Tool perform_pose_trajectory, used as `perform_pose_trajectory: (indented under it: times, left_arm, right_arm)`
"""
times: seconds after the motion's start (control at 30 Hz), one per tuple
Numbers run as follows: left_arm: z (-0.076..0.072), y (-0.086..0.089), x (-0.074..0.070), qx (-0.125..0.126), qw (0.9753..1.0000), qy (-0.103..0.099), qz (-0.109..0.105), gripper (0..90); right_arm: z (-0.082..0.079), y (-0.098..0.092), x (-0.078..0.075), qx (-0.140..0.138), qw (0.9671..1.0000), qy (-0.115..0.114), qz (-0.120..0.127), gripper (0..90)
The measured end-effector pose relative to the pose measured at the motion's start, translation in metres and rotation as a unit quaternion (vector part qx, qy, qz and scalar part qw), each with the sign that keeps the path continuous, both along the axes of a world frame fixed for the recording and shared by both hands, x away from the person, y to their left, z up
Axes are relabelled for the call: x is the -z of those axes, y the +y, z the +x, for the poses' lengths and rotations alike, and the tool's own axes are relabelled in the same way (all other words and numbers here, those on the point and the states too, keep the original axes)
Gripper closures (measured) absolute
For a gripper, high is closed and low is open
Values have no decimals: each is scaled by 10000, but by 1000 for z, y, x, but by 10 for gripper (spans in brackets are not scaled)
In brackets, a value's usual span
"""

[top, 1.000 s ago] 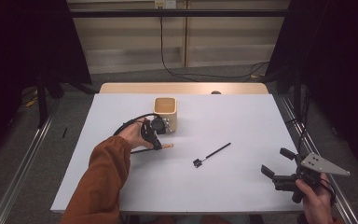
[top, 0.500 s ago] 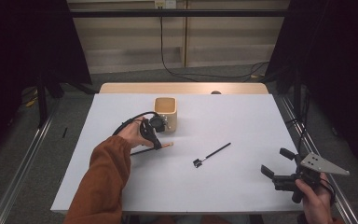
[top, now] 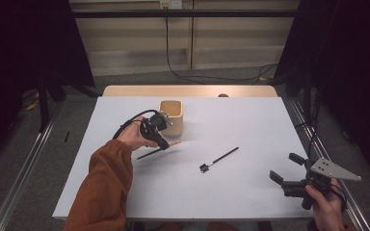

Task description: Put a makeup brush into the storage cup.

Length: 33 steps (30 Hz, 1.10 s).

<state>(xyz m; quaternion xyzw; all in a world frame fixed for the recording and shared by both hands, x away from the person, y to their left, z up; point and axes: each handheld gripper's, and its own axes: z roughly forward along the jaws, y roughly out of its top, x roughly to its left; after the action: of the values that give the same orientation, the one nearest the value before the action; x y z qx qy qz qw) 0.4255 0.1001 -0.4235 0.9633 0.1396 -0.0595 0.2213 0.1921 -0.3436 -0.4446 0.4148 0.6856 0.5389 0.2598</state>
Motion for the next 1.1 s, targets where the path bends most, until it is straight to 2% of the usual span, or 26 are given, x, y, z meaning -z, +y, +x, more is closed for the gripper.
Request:
perform_pose_trajectory:
  times: [0.03,0.13,0.17,0.3,0.33,0.37,0.4,0.43,0.47,0.5,0.63,0.7,0.77,0.8,0.87,0.9,1.0,1.07,1.1]
  left_arm:
    - [-1,1,-2,-46,9999,-26,-90,842]
    - [-2,2,-3,6,9999,-48,-155,841]
    - [-5,2,-3,-35,9995,-82,-306,842]
    - [-6,1,-5,-21,9991,-152,-402,842]
    - [-7,1,-6,-74,9987,-166,-475,842]
    - [-7,1,-7,-72,9983,-261,-508,842]
    - [-9,1,-8,-126,9974,-305,-634,841]
    - [-9,1,-8,-126,9974,-305,-634,842]
    - [-10,2,-8,-236,9966,-278,-744,842]
    - [-10,2,-8,-236,9966,-278,-744,841]
    - [-13,4,-6,-389,9942,-273,-963,842]
    - [-14,4,-6,-404,9938,-268,-1002,841]
    - [-16,4,-5,-413,9936,-398,-976,842]
    - [-16,4,-5,-413,9936,-398,-976,841]
    - [-17,5,-7,-466,9919,-462,-1090,842]
    - [-18,5,-9,-568,9896,-491,-1230,841]
    - [-18,6,-12,-609,9881,-542,-1301,841]
    - [-19,8,-13,-709,9852,-592,-1442,842]
    - [-19,8,-13,-709,9852,-592,-1442,842]
  right_arm:
    - [0,0,0,6,10000,8,0,0]
    - [0,0,0,5,10000,6,-1,0]
    - [0,0,0,5,10000,8,0,0]
    - [0,0,0,5,10000,28,21,0]
    - [0,0,0,6,10000,20,23,0]
    - [0,0,0,0,10000,16,18,0]
    - [0,0,0,4,10000,10,4,0]
    - [0,0,0,4,10000,10,4,0]
    - [0,0,0,7,10000,15,9,0]
    - [0,0,0,7,10000,15,9,0]
    - [0,0,0,-5,10000,15,5,0]
    - [0,0,0,-6,10000,13,2,0]
    - [0,0,0,-1,10000,12,10,0]
    - [0,0,0,-1,10000,12,10,0]
    - [0,1,0,-7,10000,22,11,0]
    - [0,1,0,-9,10000,21,8,0]
    - [0,0,0,-11,10000,19,12,0]
    - [0,0,0,-8,10000,20,24,0]
    - [0,0,0,-8,10000,20,24,0]
